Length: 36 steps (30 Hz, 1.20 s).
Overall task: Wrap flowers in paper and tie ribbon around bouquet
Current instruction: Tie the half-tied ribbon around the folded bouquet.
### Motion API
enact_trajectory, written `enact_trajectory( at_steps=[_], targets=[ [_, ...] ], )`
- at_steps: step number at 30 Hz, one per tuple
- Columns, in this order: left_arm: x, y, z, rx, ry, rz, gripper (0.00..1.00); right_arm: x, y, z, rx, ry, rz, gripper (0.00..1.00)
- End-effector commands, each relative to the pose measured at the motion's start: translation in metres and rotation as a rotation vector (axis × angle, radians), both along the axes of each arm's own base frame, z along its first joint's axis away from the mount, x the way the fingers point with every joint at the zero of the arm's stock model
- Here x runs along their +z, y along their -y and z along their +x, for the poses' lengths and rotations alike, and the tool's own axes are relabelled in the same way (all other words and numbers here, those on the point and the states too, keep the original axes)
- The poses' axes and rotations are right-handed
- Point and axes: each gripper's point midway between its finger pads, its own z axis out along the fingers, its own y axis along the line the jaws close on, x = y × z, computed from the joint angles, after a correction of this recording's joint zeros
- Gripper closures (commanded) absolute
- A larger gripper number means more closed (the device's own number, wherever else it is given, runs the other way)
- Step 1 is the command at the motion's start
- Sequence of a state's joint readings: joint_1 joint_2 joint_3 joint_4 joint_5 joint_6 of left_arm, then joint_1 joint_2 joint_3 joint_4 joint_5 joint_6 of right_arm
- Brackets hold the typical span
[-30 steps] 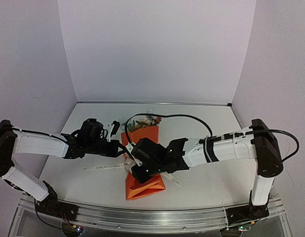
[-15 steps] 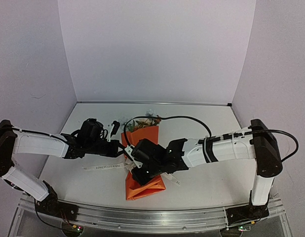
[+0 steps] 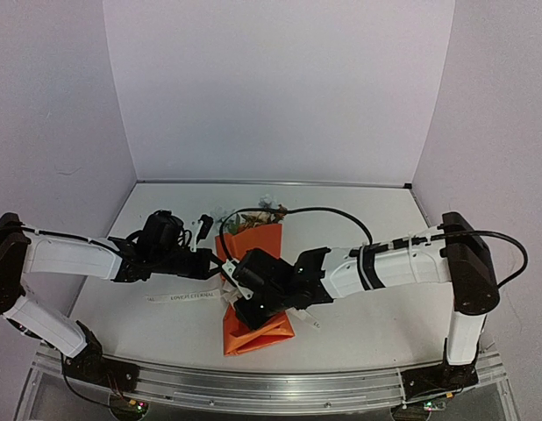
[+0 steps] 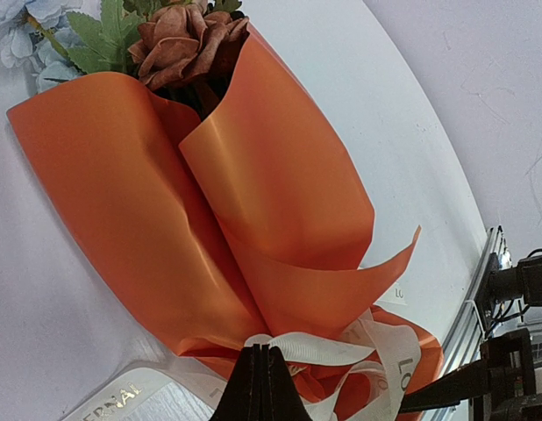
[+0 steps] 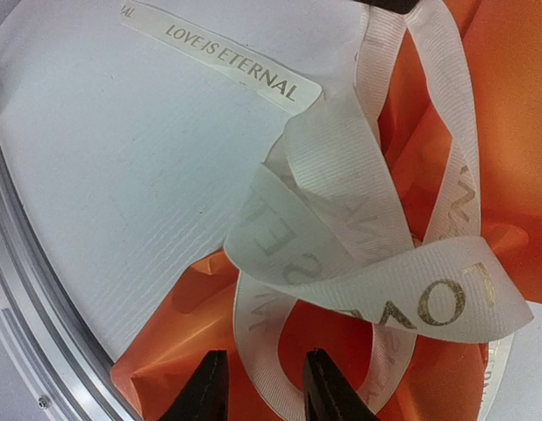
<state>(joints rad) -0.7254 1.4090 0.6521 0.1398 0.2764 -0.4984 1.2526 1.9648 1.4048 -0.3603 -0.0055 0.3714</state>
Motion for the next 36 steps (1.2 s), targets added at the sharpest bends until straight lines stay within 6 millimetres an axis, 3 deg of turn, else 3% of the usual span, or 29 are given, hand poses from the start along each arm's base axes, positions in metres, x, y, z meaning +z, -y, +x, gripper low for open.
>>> enact_trajectory(
  at_steps=[1, 13, 21, 28, 31, 36],
  targets=[
    [0.022, 0.005, 0.008, 0.003, 0.048, -0.041, 1.00, -0.011, 0.001, 0.002, -0.012, 0.001, -0.024, 0.72],
    [0.020, 0.004, 0.008, 0.012, 0.044, -0.037, 1.00, -0.017, 0.006, 0.002, -0.027, -0.003, -0.037, 0.79],
    [0.018, 0.001, 0.009, 0.029, 0.037, -0.030, 1.00, 0.018, 0.019, 0.021, -0.133, 0.070, 0.001, 0.99],
    [0.013, -0.002, 0.008, 0.048, 0.017, -0.028, 1.00, 0.046, 0.045, 0.038, -0.234, 0.063, 0.060, 1.00],
    [0.014, -0.004, 0.009, 0.061, 0.017, -0.024, 1.00, 0.044, 0.052, 0.043, -0.253, 0.060, 0.050, 1.00],
    [0.011, -0.011, 0.010, 0.102, 0.003, -0.007, 1.00, 0.024, 0.078, 0.056, -0.322, 0.040, 0.000, 1.00]
  ],
)
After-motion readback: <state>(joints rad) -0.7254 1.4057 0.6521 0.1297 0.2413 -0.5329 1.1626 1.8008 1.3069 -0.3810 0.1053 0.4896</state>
